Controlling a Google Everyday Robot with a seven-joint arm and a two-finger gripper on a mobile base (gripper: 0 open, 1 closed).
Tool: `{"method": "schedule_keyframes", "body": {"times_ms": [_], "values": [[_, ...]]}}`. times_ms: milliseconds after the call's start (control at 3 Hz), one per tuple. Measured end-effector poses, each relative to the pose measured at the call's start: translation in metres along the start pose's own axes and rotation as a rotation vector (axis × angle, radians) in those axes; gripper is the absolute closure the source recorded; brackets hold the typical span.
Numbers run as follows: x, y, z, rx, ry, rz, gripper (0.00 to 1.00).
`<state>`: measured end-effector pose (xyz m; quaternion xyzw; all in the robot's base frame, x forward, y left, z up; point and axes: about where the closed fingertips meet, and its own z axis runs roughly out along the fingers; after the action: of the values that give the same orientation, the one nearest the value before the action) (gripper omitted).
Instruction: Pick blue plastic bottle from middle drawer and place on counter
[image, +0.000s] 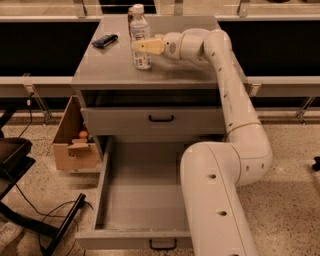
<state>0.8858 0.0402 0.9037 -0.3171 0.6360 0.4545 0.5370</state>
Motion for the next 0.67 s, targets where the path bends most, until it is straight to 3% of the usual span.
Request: {"method": "schedule_keyframes", "body": {"times_ms": [333, 667], "values": [[0.0086, -0.0192, -0.0513, 0.082, 0.091, 0.055, 0.00], [0.0086, -0.0192, -0.0513, 0.082, 0.091, 0.055, 0.00]]}}
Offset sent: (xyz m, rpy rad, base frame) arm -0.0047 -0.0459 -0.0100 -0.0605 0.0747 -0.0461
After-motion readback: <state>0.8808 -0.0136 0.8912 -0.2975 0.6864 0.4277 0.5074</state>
